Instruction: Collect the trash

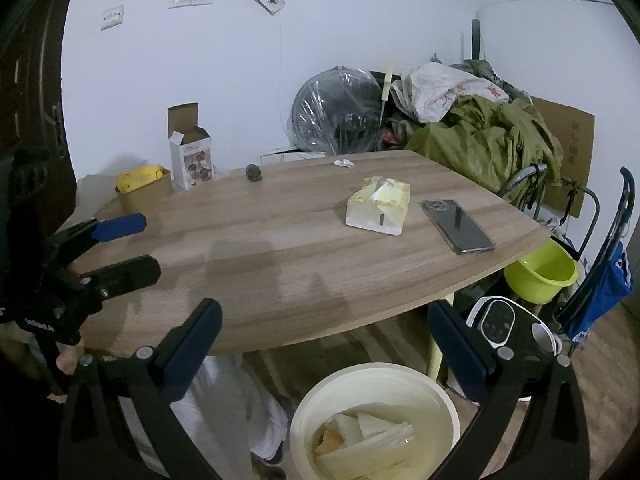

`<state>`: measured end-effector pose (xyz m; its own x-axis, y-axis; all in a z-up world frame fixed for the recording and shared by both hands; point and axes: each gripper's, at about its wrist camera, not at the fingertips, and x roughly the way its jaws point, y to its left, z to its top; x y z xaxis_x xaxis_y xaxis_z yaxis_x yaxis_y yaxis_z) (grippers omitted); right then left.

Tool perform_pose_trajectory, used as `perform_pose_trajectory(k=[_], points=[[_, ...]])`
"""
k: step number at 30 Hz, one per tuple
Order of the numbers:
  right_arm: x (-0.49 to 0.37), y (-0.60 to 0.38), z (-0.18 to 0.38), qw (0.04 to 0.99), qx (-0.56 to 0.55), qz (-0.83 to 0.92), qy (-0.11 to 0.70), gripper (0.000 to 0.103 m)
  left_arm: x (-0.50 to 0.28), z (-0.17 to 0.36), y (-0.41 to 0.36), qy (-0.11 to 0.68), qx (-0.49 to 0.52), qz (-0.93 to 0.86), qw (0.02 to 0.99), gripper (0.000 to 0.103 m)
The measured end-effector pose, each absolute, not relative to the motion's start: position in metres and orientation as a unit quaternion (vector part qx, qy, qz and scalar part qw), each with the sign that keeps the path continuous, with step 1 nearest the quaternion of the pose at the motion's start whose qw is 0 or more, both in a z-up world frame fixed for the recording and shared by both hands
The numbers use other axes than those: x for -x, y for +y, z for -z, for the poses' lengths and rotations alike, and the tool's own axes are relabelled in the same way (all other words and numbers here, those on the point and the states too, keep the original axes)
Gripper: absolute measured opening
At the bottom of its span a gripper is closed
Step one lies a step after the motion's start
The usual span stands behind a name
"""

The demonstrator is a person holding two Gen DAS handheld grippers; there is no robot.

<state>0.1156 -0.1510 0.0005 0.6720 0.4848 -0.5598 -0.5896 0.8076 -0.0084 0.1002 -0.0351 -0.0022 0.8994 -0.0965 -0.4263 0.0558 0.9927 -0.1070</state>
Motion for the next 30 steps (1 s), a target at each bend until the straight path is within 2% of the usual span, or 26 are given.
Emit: perform_pose_trajectory(k=[30], points=[[-0.1136, -0.1554, -0.0008, 0.912, 0.091, -0.29, 0.276, 0.102, -0.0992, 0.0034, -0.0378, 0.227, 0.048, 0.026, 0.972, 0.101]])
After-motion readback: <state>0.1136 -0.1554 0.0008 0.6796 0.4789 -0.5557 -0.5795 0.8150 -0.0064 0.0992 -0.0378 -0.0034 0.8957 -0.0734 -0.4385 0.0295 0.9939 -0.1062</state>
